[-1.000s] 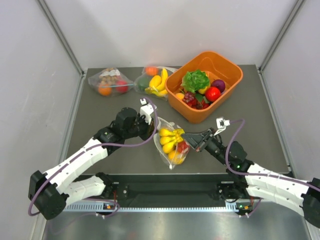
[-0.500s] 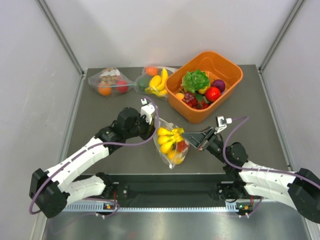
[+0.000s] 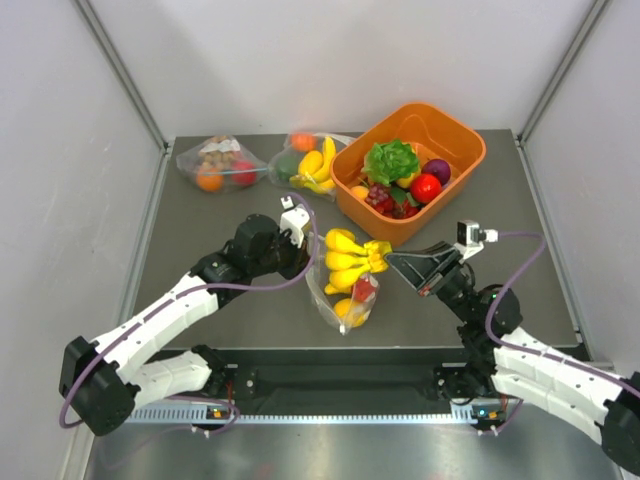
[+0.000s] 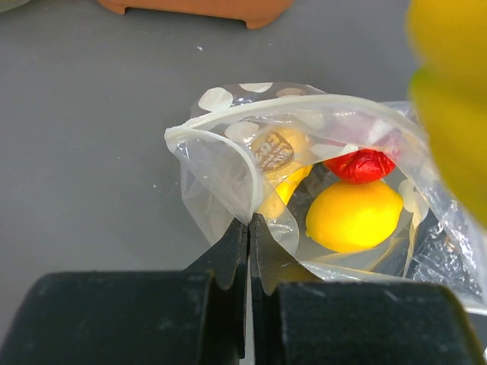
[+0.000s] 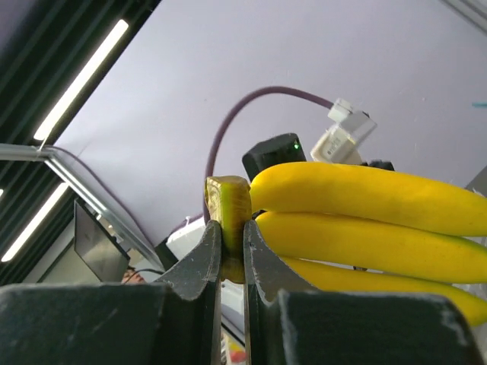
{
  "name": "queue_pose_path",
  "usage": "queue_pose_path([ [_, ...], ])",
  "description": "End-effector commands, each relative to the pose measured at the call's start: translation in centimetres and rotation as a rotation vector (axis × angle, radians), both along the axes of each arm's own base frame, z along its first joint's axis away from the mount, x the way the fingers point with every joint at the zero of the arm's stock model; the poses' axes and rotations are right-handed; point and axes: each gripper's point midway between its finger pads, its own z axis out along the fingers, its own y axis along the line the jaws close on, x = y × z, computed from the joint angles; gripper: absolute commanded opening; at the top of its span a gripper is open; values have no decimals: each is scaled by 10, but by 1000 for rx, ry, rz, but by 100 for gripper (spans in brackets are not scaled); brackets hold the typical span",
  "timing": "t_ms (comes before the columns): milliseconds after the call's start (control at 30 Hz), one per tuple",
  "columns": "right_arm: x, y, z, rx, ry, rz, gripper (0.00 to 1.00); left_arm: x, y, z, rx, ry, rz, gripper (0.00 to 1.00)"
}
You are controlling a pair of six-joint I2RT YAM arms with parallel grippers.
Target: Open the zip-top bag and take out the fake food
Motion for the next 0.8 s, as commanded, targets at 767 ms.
queue_pose_path([
  [767, 167, -87, 70, -505, -181, -549, 0, 4, -3, 30, -65, -58, -7, 0],
])
